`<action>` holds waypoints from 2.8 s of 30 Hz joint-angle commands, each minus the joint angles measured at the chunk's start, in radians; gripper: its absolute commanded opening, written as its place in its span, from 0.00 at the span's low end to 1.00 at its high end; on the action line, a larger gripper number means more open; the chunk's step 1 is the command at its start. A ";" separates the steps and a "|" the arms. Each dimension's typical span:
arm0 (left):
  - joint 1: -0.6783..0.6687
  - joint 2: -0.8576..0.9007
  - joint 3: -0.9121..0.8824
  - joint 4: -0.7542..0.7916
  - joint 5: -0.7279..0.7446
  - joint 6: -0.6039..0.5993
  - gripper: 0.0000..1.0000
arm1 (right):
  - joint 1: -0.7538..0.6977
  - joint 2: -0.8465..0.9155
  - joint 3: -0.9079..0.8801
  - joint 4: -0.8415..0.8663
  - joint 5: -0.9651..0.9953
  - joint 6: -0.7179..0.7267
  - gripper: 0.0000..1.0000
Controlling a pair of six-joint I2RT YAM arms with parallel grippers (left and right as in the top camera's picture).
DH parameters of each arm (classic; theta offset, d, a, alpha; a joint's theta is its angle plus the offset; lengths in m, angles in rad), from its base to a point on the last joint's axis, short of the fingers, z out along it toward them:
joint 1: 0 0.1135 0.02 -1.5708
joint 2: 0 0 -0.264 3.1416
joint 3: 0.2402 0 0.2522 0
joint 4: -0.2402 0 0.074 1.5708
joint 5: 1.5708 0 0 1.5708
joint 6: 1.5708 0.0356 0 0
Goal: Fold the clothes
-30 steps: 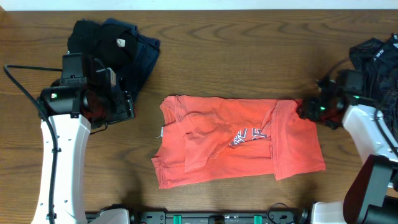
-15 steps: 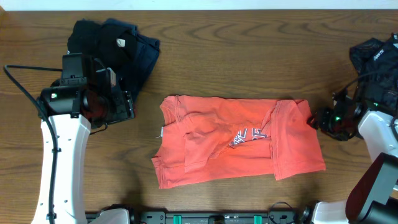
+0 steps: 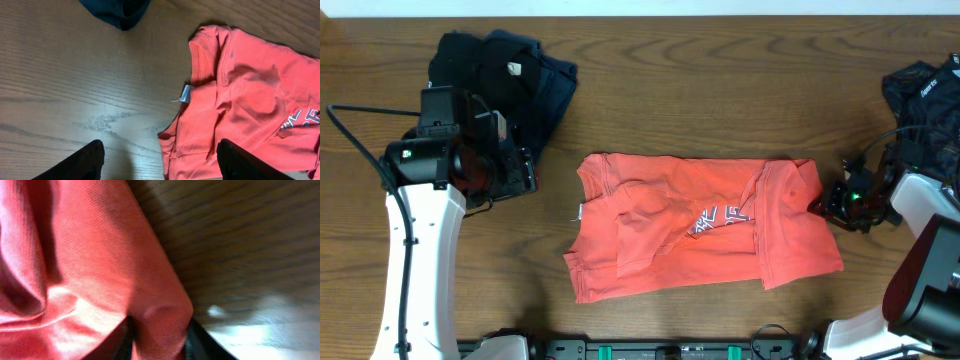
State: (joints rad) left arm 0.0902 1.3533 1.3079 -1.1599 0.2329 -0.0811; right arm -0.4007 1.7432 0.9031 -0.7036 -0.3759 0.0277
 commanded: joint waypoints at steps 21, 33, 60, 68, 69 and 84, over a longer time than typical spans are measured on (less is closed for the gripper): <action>0.004 -0.008 0.005 -0.013 0.002 0.006 0.74 | -0.051 -0.062 0.031 -0.137 0.002 -0.006 0.01; 0.004 -0.008 0.005 -0.013 0.002 0.006 0.74 | -0.013 -0.428 0.102 -0.251 0.055 0.023 0.01; 0.004 -0.008 0.005 -0.014 0.002 0.006 0.74 | 0.594 -0.340 0.101 -0.229 0.237 0.320 0.01; 0.004 -0.008 0.005 -0.013 0.002 0.006 0.74 | 0.715 -0.340 0.101 -0.194 0.136 0.385 0.20; 0.004 -0.008 0.005 -0.013 0.002 0.006 0.74 | 0.731 -0.340 0.101 -0.184 0.119 0.388 0.22; 0.004 -0.008 0.005 -0.013 0.002 0.006 0.74 | 0.481 -0.380 0.111 -0.169 0.121 0.270 0.04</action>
State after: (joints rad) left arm 0.0902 1.3533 1.3079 -1.1702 0.2329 -0.0811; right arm 0.1707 1.3880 1.0004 -0.8623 -0.2741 0.3611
